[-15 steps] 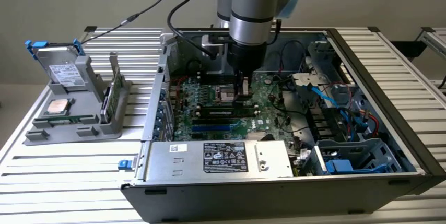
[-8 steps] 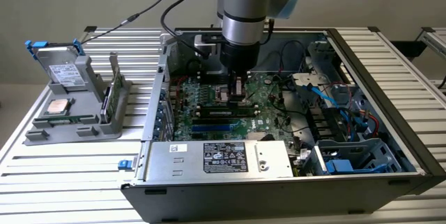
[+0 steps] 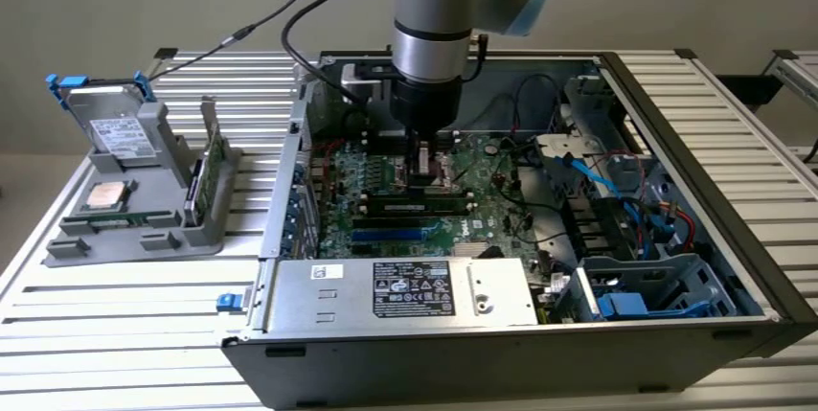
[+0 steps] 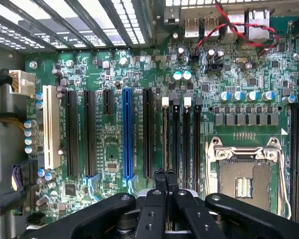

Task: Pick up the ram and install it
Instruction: 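Press down the ram until it locks into place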

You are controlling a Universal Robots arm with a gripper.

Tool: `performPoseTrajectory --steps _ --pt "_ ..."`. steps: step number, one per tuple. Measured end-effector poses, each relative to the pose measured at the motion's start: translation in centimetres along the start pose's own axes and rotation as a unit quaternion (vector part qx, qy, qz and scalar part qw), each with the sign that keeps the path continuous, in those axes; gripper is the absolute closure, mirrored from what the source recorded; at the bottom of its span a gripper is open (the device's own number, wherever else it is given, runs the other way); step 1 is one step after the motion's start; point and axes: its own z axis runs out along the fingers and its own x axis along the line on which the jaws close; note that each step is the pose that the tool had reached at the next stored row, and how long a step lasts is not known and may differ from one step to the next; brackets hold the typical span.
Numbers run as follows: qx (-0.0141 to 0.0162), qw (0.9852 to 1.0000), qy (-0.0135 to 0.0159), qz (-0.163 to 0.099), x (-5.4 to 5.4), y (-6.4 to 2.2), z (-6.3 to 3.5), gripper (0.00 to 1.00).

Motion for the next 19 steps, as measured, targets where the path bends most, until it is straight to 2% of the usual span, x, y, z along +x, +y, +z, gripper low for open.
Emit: performPoseTrajectory --steps 7,19 --pt "0.0000 1.0000 0.0004 0.000 -0.02 0.99 0.04 0.90" --pt "0.0001 1.0000 0.0039 0.000 -0.22 1.15 0.63 0.90"
